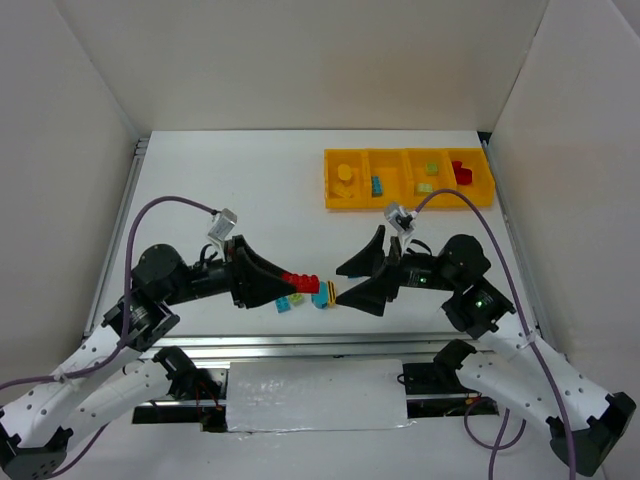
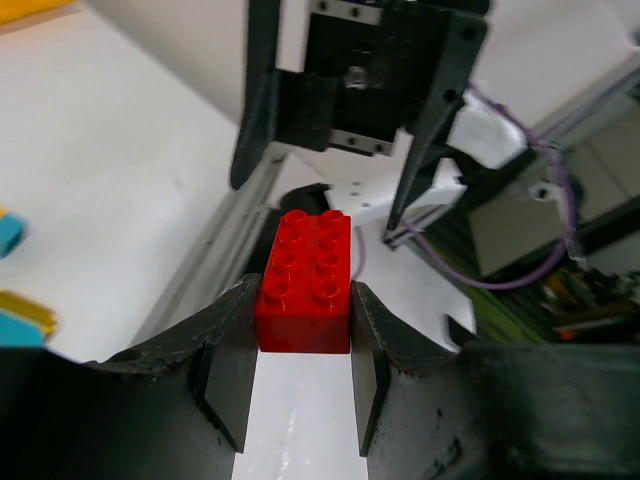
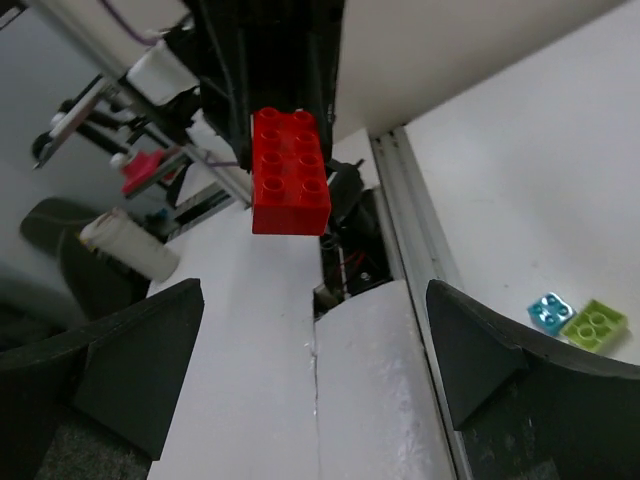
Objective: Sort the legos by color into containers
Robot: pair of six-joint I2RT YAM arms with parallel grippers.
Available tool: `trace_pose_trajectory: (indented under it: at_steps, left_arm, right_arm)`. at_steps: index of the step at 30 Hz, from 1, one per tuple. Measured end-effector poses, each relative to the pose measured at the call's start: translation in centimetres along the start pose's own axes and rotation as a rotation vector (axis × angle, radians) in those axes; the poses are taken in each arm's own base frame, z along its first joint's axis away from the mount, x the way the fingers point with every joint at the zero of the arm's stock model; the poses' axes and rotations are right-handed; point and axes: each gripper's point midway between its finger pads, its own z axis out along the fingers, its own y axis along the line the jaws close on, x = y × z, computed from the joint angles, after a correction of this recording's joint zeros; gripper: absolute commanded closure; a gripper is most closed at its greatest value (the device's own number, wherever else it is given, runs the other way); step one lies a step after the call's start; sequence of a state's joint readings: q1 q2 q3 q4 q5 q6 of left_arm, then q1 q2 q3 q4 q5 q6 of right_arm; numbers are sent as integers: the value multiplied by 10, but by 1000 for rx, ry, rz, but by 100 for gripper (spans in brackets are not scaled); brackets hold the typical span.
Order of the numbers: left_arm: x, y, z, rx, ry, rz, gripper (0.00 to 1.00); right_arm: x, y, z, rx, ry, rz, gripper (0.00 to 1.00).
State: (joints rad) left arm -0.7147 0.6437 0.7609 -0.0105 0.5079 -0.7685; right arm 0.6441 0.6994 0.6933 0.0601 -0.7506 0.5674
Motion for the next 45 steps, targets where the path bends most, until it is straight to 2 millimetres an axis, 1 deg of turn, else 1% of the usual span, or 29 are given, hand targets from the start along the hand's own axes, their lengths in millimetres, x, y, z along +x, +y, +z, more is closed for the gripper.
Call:
trace_pose_trajectory:
  at_steps: [1,3,6,9,12,15,17,18,19,21,22,24,25,26,27,28,30,32,34,36,37,38,39,40,41,42,44,45]
  left_arm:
    - [-2,-9,1,45,0,-2,100]
    - [-3,-20,1,104,5,-3,100]
    - [-4,-30,2,162,9,-4,100]
    - [-3,-33,3,187,19,-16,100]
    - [0,-31,5,193,26,-23,100]
    - [2,-28,7,190,31,-27,100]
    - [2,-27,8,187,34,-30,100]
    - [3,-26,8,186,36,-32,100]
    - [3,-26,9,185,38,-33,100]
    - [3,-25,9,183,41,-35,100]
    - [4,-25,9,183,41,-35,100]
    - [2,-26,9,188,37,-29,100]
    - [3,-27,8,188,36,-28,100]
    - [3,-27,8,189,37,-29,100]
    - [2,-27,8,190,33,-22,99]
    - [2,-27,7,188,30,-21,95]
    - [2,-26,7,181,31,-24,59]
    - [2,-24,7,169,28,-19,1]
    - [2,-15,8,117,24,-24,1]
    - [-3,-3,9,24,15,-40,0]
    - [-8,6,8,-49,1,-48,0]
    - [-17,15,6,-130,-27,-50,0]
    - [-26,25,2,-218,-60,-56,0]
    - [-33,34,-3,-296,-89,-61,0]
    - [-42,45,-13,-397,-122,-64,1]
    - [-48,54,-22,-478,-149,-61,0]
    - [-54,74,-41,-635,-187,-54,0]
    - [-53,83,-52,-704,-193,-51,0]
  right_arm:
    - [-1,10,0,-52,4,-11,0]
    - [-3,23,0,-118,11,-17,0]
    - [-4,33,1,-171,18,-8,1]
    - [-2,39,6,-194,28,19,1]
    - [-1,43,12,-202,39,43,1]
    - [1,46,21,-215,55,63,4]
    - [3,49,28,-224,67,72,12]
    - [3,51,31,-227,70,70,18]
    - [3,53,32,-230,72,69,27]
    - [1,58,37,-238,69,61,33]
    - [-1,59,38,-239,65,55,39]
    - [-2,58,39,-229,60,52,45]
    - [-2,56,40,-224,57,49,58]
    - [-3,55,40,-218,54,43,76]
    - [-2,52,41,-201,51,50,89]
    - [-2,50,42,-194,53,57,100]
    - [-2,48,43,-187,53,55,100]
    - [-1,46,44,-179,54,56,100]
    - [-2,40,46,-151,48,51,100]
    - [-2,23,47,-78,36,61,100]
    - [-4,7,47,-17,27,77,100]
    - [-8,-15,45,62,10,97,100]
    - [-12,-40,42,149,-7,128,100]
    - [-17,-69,36,253,-30,161,100]
    - [-24,-110,23,401,-60,218,100]
    - [-29,-144,9,532,-89,260,100]
    - [-38,-203,-26,776,-147,333,100]
    - [-39,-221,-41,869,-163,357,100]
